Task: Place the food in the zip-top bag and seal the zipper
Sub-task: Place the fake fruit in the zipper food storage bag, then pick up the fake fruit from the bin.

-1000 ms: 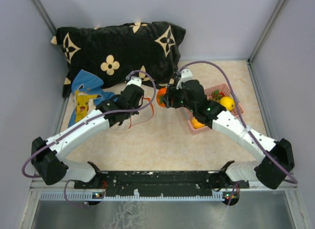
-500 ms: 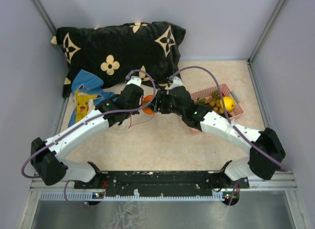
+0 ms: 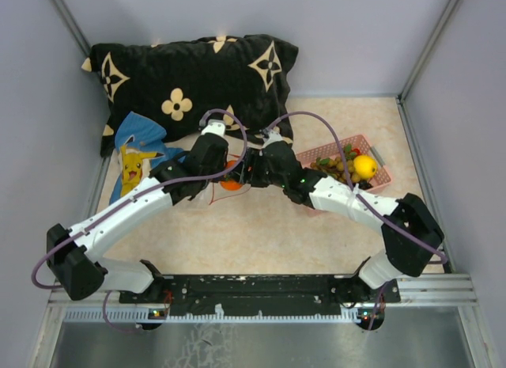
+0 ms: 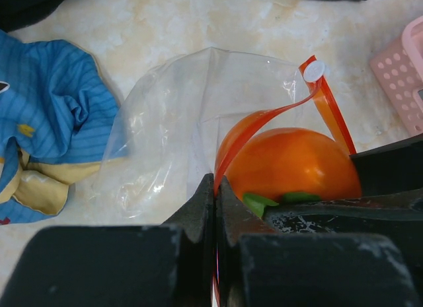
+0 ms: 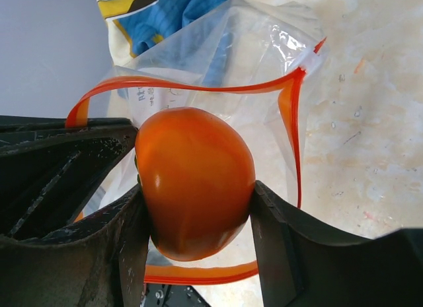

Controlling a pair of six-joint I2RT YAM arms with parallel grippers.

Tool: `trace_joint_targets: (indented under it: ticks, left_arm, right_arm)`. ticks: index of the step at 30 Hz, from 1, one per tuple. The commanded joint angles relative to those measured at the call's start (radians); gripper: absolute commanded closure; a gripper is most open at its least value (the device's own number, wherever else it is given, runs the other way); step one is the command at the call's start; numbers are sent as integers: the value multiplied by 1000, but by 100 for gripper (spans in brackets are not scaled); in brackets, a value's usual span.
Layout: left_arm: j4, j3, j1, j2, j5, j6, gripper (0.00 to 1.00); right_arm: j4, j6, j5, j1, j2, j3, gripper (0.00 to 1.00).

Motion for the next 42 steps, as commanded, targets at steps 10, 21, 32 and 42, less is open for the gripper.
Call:
trace_joint_targets:
  ticks: [10, 21, 32, 42]
  left_arm:
    - [46, 11, 2, -31, 8, -22, 100]
    - [46, -22, 2, -49, -22, -18, 100]
    - [46, -37, 4, -54, -35, -6, 100]
    - [42, -56, 4, -58, -24, -9, 100]
  right_arm:
    - [50, -56, -10, 10, -10, 12, 20]
    - [-64, -240, 47, 9, -132, 48, 21]
    - [-487, -376, 199, -98, -301, 82, 25]
    - [-740, -360, 470, -142, -363, 14, 25]
